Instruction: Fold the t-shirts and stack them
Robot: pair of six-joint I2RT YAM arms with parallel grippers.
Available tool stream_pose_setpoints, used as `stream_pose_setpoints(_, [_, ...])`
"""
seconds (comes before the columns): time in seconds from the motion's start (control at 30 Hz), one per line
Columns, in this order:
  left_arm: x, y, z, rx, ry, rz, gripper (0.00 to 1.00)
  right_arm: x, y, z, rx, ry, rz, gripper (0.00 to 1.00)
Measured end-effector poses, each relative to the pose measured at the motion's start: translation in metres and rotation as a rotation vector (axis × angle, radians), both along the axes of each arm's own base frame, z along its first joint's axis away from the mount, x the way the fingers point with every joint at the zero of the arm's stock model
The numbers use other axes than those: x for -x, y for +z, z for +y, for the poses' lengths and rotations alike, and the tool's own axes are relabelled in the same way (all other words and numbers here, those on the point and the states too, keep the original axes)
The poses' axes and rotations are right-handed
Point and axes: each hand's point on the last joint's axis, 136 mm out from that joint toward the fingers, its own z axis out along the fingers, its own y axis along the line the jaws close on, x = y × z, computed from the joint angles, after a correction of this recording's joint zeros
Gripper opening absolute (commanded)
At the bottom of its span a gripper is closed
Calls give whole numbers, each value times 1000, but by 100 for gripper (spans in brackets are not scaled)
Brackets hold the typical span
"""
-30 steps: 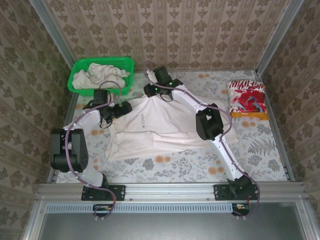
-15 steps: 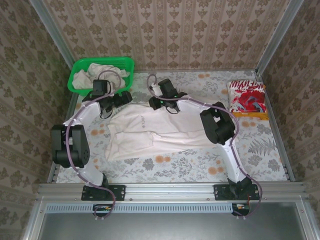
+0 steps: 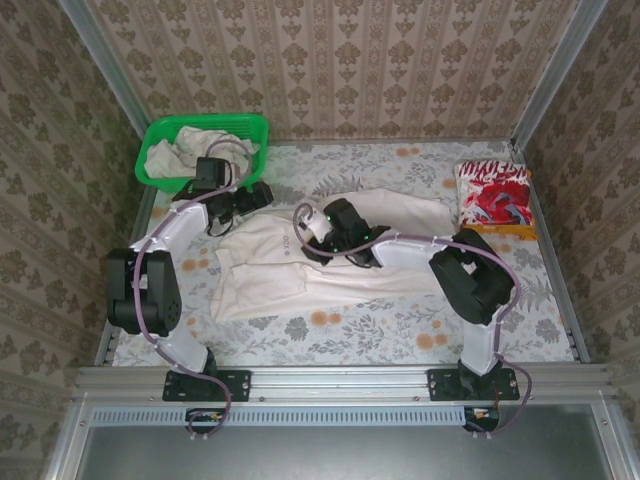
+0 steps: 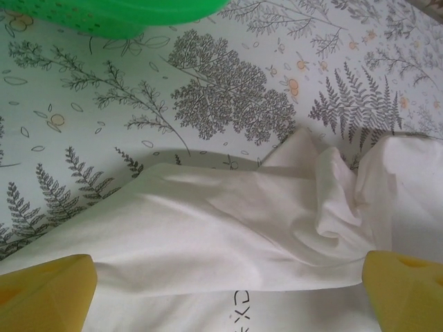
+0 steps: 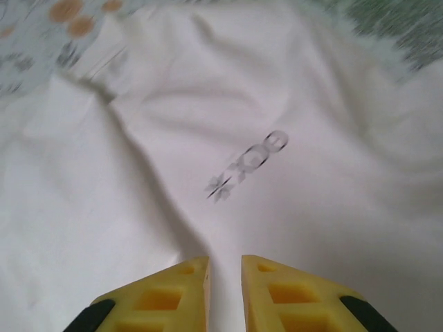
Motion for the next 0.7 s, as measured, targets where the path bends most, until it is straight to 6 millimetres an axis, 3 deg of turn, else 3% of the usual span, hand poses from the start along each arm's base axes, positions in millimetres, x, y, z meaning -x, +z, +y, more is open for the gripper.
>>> stream_pose_setpoints(0.03, [1, -2, 0, -1, 0, 5, 100, 5, 1, -2, 2, 0, 4, 27])
stream_pose_setpoints(0.1, [2, -3, 0, -2, 0, 12, 100, 2, 9, -7, -6, -31, 2, 57])
stream_pose_setpoints(0.13, [2, -3, 0, -2, 0, 13, 100, -5, 15, -10, -11, -61, 0, 61])
stream_pose_setpoints(0.23, [2, -7, -2, -1, -2, 23, 100, -41, 42, -11, -35, -170, -1, 62])
stream_pose_setpoints(0.33, [3, -11, -3, 1, 2, 36, 100, -88, 77, -2, -84, -256, -31, 62])
stream_pose_setpoints(0.4, [3, -11, -3, 2, 3, 36, 100, -115, 88, 4, -103, -302, -40, 62])
stream_pose_setpoints(0.5, [6, -12, -2, 1, 5, 41, 100, -139, 78, 6, -82, -355, -6, 61])
stream_pose_setpoints(0.7, [25, -18, 3, -6, 9, 67, 100, -156, 9, 9, 30, -417, 162, 48])
